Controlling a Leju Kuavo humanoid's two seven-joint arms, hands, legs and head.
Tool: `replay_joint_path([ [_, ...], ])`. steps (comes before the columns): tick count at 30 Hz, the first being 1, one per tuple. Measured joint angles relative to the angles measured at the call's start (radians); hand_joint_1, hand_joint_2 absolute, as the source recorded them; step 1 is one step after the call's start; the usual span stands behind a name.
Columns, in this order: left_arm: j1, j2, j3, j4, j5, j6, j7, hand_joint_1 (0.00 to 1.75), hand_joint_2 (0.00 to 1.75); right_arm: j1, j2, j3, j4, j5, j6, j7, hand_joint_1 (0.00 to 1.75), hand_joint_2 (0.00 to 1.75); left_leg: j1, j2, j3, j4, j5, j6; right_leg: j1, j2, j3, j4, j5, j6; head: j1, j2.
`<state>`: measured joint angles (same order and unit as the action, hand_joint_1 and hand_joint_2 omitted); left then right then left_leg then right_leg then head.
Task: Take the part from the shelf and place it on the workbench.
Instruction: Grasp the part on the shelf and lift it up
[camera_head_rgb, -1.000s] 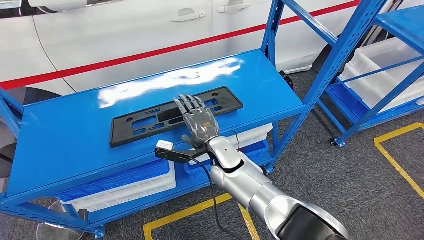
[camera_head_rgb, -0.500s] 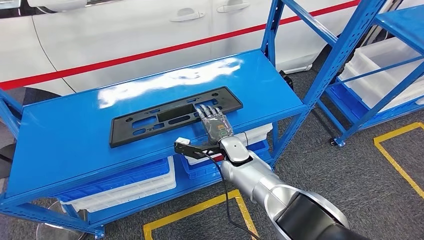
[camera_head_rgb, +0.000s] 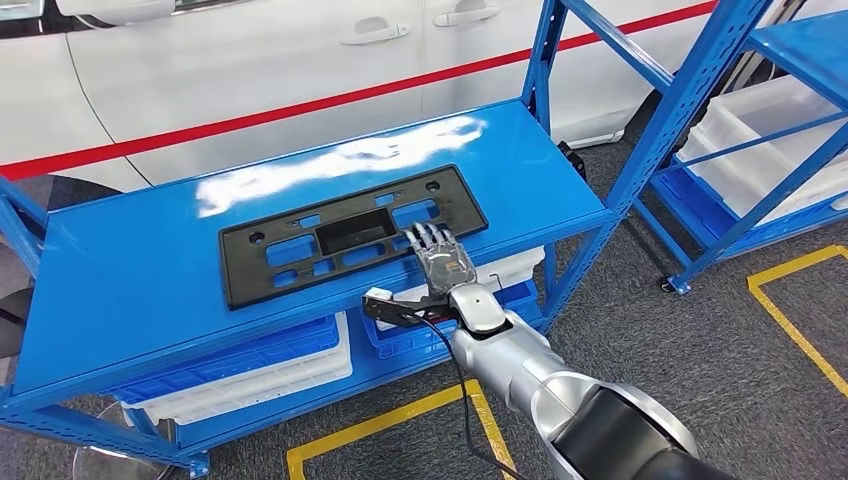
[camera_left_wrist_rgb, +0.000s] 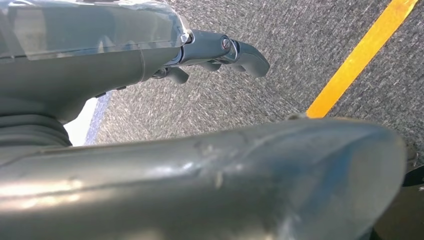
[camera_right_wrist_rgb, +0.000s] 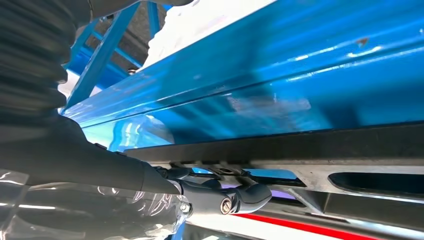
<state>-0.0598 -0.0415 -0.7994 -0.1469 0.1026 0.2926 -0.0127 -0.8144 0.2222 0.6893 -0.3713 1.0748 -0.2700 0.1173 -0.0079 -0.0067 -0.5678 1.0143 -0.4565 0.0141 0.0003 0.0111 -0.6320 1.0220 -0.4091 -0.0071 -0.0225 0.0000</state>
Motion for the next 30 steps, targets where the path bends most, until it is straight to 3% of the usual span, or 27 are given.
replay_joint_path([
  [21,0.0,0.003,-0.016,0.0,0.015,-0.002,-0.01,0.0,0.0,-0.114,0.031,-0.001,-0.033,0.029,-0.003,-0.038,0.0,1.75,0.0,0.0,0.0,0.0,0.001,-0.001,0.0,0.001,0.0,0.001,0.001,0.001,0.0,0.0],
  [30,0.0,0.003,-0.02,0.0,0.016,-0.002,-0.018,0.0,0.0,-0.111,0.045,0.003,-0.043,0.052,0.018,-0.035,0.0,1.75,0.0,0.0,0.0,0.0,0.001,-0.001,0.0,0.001,0.0,0.0,0.001,0.001,0.0,0.0],
])
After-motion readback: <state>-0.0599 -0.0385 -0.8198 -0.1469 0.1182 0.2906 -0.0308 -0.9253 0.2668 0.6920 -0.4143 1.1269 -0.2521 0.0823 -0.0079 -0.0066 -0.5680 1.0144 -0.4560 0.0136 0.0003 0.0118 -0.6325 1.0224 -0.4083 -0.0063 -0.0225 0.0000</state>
